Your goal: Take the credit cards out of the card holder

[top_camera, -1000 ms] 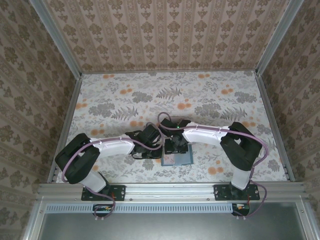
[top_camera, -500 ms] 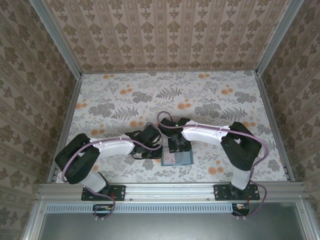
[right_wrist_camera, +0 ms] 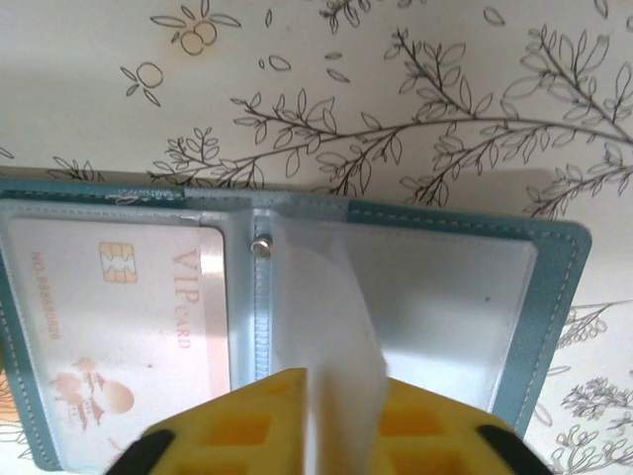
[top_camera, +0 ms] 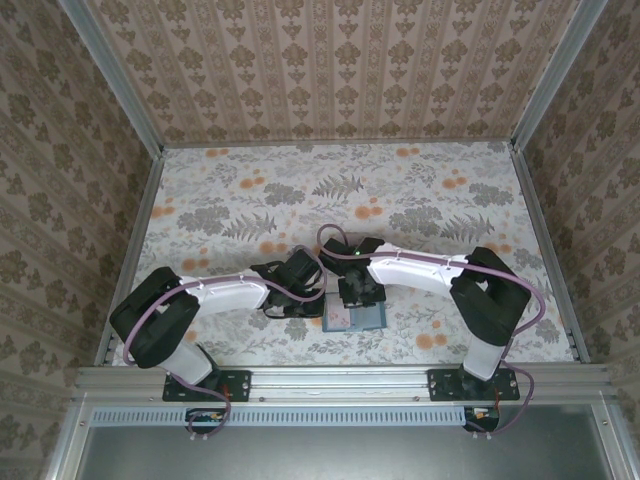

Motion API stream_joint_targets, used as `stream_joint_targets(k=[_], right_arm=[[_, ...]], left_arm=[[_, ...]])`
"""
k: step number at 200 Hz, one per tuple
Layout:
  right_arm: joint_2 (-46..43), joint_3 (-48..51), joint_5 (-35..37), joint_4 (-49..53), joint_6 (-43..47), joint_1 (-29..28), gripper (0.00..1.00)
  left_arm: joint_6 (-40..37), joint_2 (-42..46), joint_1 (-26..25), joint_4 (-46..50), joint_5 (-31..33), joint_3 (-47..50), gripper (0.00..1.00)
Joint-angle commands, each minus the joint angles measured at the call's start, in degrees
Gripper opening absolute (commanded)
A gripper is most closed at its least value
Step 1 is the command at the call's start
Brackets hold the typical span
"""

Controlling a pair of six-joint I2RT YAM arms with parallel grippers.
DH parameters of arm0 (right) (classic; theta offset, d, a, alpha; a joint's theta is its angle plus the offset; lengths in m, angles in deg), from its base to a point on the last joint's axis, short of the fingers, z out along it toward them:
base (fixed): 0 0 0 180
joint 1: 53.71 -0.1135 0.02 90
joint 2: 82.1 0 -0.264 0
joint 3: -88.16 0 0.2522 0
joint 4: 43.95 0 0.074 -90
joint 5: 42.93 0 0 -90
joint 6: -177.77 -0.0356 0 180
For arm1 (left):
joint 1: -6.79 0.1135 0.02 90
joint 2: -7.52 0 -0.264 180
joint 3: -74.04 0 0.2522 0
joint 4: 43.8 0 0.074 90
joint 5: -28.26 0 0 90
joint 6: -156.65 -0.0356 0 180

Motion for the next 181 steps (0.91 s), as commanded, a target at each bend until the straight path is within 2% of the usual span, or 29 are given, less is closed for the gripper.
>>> stream_joint_targets(k=[1,23,75,181], right_arm=[[-2.35,0.74,-0.77,0.07,-0.44,-3.35,0.1],[-2.12,0.87,0.76,1.27,0.12,-3.26,0.06],[-0.05,2.05,3.33,2.83,1.36,-2.68,0.06],[0.36,5.36,5.62,3.28,2.29,-0.49,0.22]], left_arm=[[-0.54,-2.08,0.54,2.42,0.11,-0.02,0.0],[-0.62,-2.13,0.58,2.61,0.11,-0.02,0.0],[-0.6,-2.56,0.61,2.93,0.11,0.05,0.0],[-0.65,-2.67,0.47,3.7,0.02,-0.69,0.0]])
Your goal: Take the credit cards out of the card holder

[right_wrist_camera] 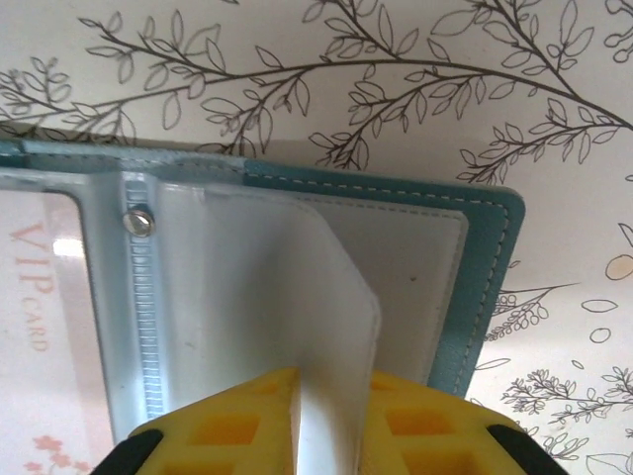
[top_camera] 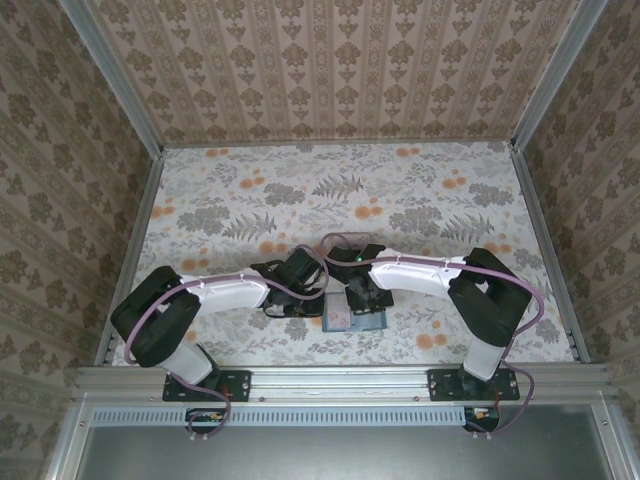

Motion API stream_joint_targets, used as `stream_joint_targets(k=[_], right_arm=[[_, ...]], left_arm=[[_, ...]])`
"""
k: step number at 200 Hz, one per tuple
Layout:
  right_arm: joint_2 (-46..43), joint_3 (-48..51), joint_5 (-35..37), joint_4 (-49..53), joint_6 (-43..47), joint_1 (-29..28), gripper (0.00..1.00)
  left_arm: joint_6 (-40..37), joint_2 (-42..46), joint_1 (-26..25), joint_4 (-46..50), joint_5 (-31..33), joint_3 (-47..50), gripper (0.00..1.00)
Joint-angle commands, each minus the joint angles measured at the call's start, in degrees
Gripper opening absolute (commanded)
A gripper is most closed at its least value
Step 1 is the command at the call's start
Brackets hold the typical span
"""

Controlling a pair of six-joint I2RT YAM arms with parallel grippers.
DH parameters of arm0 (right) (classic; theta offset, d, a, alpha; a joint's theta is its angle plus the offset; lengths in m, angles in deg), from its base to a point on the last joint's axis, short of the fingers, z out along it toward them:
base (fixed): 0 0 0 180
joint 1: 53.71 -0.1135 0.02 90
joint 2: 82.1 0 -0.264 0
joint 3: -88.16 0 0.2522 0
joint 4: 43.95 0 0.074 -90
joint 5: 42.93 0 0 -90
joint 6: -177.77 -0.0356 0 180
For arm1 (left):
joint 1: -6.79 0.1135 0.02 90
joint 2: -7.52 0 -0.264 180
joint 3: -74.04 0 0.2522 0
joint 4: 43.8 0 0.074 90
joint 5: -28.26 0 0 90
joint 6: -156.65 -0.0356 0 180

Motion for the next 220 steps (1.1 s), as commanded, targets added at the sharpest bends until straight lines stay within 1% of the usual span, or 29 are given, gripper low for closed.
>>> stream_joint_targets(k=[1,12,27,78,103,143,166,220], right_arm=[[0.48,1.22,2.5,2.63,0.39,-0.44,0.22],[0.26,1.65,2.81,2.62,0.41,-0.23,0.24],[0.17,2.11,3.09,2.81,0.43,0.11,0.29],[-0.4,3.42,4.26,3.46,0.52,0.93,0.32],[-0.96,3.43,4.92,4.11,0.52,1.12,0.38],[-1.65,3.43,5.44,4.64,0.67,1.3,0.37],[-2.37,3.15,5.64,5.18,0.52,1.4,0.35],[-5.61,1.25,5.71,6.9,0.52,1.43,0.35]], left_arm=[[-0.7,-2.25,0.13,3.34,0.85,-0.32,0.0],[-0.84,-2.2,0.16,3.39,0.85,-0.42,0.0],[-0.97,-2.26,0.15,3.6,0.85,-0.51,0.0],[-1.16,-2.29,0.05,4.25,0.87,-1.06,0.0],[-1.1,-2.26,0.1,4.37,0.94,-1.21,0.0],[-1.12,-2.04,0.11,4.63,1.02,-1.44,0.0],[-1.08,-1.66,-0.01,4.78,1.16,-1.56,0.0],[-0.84,-0.37,-0.23,4.58,1.2,-2.61,0.0]])
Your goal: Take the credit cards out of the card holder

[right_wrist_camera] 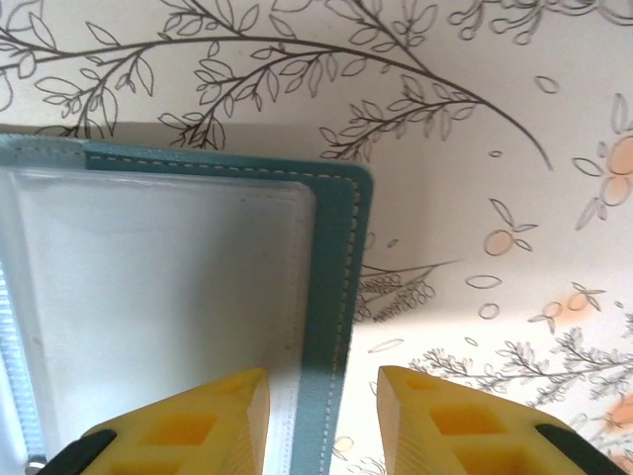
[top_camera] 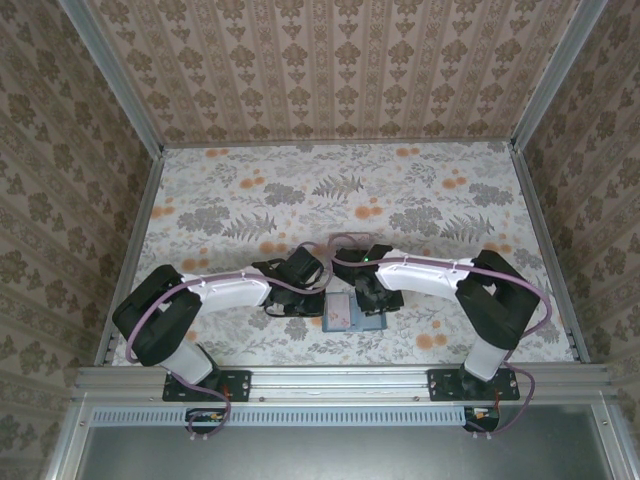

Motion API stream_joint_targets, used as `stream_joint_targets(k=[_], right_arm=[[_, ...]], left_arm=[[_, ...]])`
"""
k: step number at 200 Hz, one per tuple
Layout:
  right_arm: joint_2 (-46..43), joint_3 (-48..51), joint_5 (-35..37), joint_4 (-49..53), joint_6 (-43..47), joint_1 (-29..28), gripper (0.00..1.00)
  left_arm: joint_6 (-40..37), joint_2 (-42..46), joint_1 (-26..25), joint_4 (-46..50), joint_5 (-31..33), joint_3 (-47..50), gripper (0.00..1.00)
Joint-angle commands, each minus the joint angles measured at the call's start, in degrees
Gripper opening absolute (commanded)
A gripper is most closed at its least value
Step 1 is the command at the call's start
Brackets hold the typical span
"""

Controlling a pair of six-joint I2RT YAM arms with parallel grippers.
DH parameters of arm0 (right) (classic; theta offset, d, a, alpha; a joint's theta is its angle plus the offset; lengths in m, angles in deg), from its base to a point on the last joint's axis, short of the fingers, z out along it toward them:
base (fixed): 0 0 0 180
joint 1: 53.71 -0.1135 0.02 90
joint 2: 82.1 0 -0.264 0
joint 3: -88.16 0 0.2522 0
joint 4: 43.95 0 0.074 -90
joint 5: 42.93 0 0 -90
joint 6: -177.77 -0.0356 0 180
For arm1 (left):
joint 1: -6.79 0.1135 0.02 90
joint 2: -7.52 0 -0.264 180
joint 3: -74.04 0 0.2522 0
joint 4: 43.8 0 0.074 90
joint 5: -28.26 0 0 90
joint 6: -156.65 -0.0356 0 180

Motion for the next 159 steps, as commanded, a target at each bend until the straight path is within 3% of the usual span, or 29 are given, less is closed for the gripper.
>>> stream_joint_targets(k=[1,73,159], right_arm=[[-2.8,-1.03,1.87,3.4,0.26,0.25,0.35],[-6.96,-0.87,-5.97,-2.41,0.08,0.83,0.3],[-8.29,5.64,-21.22,-19.94,-3.78,3.29,0.21]], left_arm=[[-0.81,0.15,-0.17,2.61,1.07,-1.37,0.0],[-0.47,2.33,-0.17,2.51,1.29,-3.39,0.0],[2.46,1.61,-0.22,-4.59,-3.4,-2.33,0.0]])
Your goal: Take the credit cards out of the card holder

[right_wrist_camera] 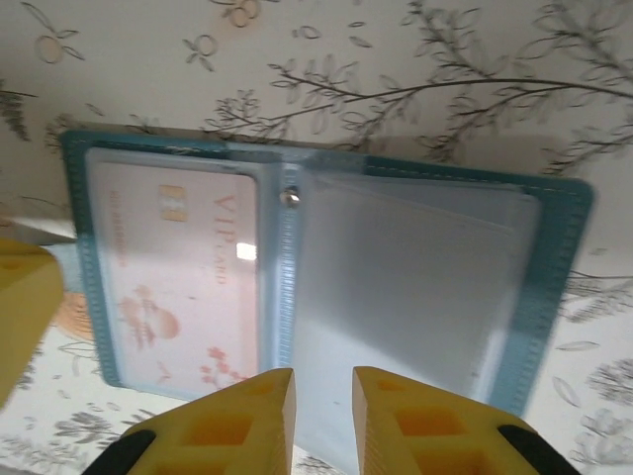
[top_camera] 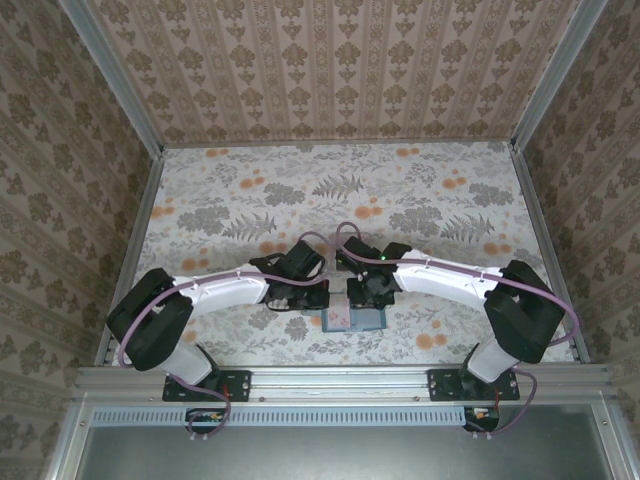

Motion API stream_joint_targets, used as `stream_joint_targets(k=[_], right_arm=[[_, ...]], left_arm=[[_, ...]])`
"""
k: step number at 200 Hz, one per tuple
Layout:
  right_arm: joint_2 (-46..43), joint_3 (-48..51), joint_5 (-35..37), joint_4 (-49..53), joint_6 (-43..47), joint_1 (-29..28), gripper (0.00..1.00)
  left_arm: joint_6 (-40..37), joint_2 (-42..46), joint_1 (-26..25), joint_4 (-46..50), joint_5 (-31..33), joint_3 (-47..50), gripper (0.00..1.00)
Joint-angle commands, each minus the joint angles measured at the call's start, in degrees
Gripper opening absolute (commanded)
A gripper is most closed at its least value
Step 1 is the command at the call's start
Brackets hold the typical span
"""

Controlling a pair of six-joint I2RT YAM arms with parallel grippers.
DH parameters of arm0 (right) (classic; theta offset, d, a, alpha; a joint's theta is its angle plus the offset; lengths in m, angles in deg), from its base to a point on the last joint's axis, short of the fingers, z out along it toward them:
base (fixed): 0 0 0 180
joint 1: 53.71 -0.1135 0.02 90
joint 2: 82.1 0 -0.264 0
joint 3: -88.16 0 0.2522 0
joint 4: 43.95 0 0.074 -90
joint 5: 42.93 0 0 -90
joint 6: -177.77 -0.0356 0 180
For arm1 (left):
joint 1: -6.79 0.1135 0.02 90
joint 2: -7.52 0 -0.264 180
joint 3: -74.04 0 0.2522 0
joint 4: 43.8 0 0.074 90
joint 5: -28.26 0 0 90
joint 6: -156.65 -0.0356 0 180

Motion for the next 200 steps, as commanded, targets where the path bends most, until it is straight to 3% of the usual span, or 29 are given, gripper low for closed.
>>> stream_joint_targets(k=[1,41,105,200], right_arm=[[-0.98,2.47,-6.73,-7.06,-2.54,1.09,0.21],[0.68,5.62,-10.88,-13.65,-4.14,2.9,0.18],[2.28,8.12,-15.03,-19.55,-5.54,4.35,0.18],[5.22,9.26,-14.07,-20.14,-5.26,4.69,0.21]], left_arm=[[1.87,-0.5,-0.24,-3.65,-2.53,0.07,0.0],[2.96,-2.75,-0.52,-7.03,-4.36,0.71,0.0],[1.47,-5.06,-0.29,-3.73,-2.61,1.22,0.0],[1.28,-5.09,0.05,-3.16,-2.43,1.73,0.0]])
